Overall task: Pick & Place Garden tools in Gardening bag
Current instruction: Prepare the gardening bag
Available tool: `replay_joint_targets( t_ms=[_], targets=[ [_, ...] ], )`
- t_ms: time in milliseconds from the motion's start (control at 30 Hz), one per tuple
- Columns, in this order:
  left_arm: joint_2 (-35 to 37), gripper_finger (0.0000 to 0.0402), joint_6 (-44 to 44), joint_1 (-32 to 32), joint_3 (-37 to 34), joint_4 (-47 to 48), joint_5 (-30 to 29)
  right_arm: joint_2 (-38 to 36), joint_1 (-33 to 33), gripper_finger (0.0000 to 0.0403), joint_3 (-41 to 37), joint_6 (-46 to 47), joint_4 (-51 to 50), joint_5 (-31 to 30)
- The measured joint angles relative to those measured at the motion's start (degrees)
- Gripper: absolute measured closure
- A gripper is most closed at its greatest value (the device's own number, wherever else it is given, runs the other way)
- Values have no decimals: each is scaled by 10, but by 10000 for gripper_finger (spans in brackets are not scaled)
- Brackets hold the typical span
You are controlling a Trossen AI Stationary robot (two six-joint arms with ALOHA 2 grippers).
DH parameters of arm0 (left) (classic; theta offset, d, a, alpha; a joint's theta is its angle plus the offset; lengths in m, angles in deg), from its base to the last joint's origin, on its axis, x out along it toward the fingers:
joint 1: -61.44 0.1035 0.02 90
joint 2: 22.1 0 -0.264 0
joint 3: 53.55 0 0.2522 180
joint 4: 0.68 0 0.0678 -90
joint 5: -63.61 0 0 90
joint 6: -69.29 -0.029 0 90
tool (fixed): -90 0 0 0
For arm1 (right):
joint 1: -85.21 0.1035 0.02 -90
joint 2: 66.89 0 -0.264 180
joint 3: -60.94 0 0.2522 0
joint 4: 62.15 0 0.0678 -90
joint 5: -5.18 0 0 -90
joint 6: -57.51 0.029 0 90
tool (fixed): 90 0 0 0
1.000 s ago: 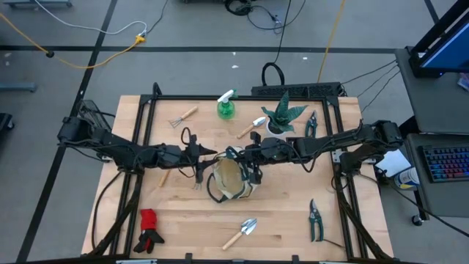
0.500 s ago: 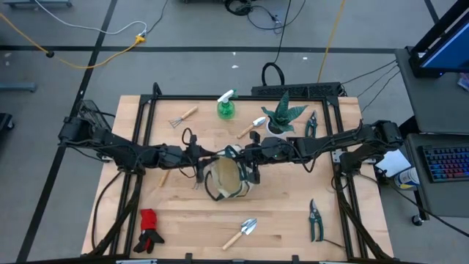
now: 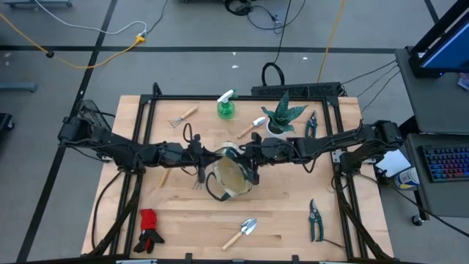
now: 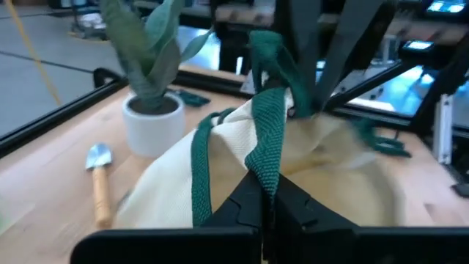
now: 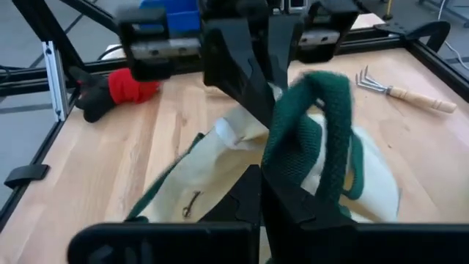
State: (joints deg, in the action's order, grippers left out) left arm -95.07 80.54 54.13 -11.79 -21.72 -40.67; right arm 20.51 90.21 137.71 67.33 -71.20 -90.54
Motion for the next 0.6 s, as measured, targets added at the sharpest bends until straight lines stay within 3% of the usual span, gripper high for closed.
replay_joint_targets(
  t_ms=[300, 600],
  targets=[
    [0, 395, 97, 0, 110, 246, -26, -4, -1, 403, 0, -14, -37, -2],
    [0, 397, 153, -5, 128, 255, -4, -81, -10, 403, -1, -47, -96, -2]
  ],
)
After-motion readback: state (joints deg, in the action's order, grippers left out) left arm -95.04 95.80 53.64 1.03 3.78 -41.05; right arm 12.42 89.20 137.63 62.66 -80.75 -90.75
